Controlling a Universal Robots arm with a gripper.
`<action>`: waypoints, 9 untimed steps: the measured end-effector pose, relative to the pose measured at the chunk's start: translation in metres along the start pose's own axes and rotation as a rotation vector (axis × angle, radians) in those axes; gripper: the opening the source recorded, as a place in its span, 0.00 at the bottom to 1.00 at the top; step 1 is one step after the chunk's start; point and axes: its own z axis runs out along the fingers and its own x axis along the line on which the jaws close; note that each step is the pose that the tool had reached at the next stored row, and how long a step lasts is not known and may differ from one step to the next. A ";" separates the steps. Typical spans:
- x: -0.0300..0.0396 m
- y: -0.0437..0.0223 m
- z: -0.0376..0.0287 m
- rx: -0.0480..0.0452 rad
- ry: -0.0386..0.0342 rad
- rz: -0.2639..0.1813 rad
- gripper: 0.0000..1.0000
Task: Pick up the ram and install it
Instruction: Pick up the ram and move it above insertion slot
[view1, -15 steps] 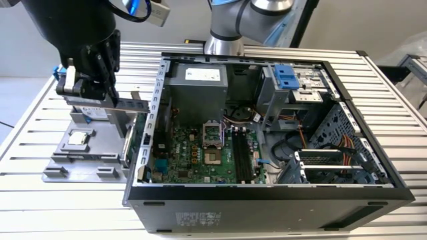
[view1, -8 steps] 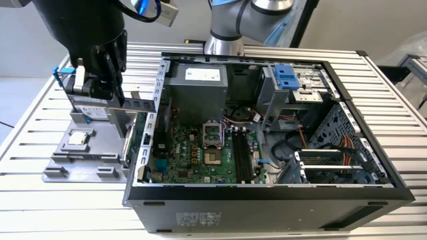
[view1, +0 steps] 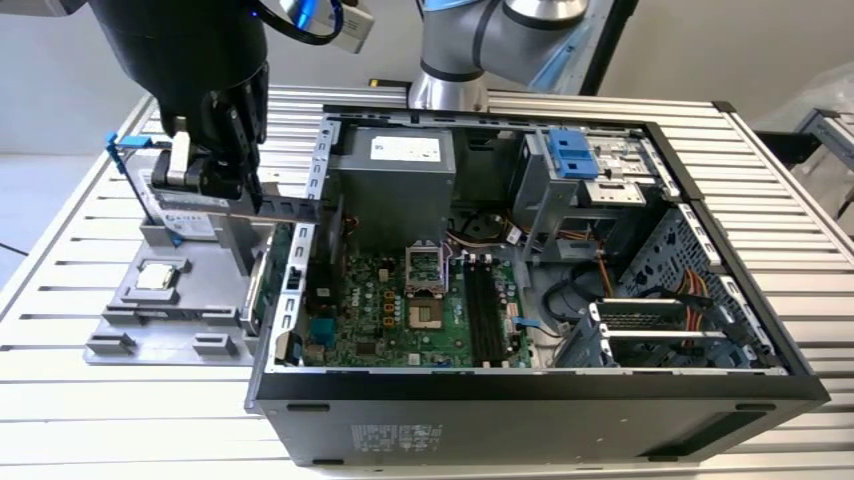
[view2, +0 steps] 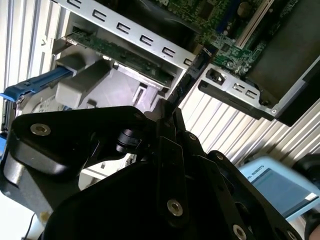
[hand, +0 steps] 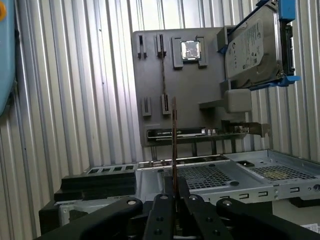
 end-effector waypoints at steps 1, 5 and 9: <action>-0.0001 -0.0008 0.0000 0.0007 -0.0005 0.000 0.00; -0.0005 -0.0025 -0.0001 0.0016 -0.0008 0.000 0.00; -0.0007 -0.0031 0.0000 0.0017 -0.0010 0.000 0.00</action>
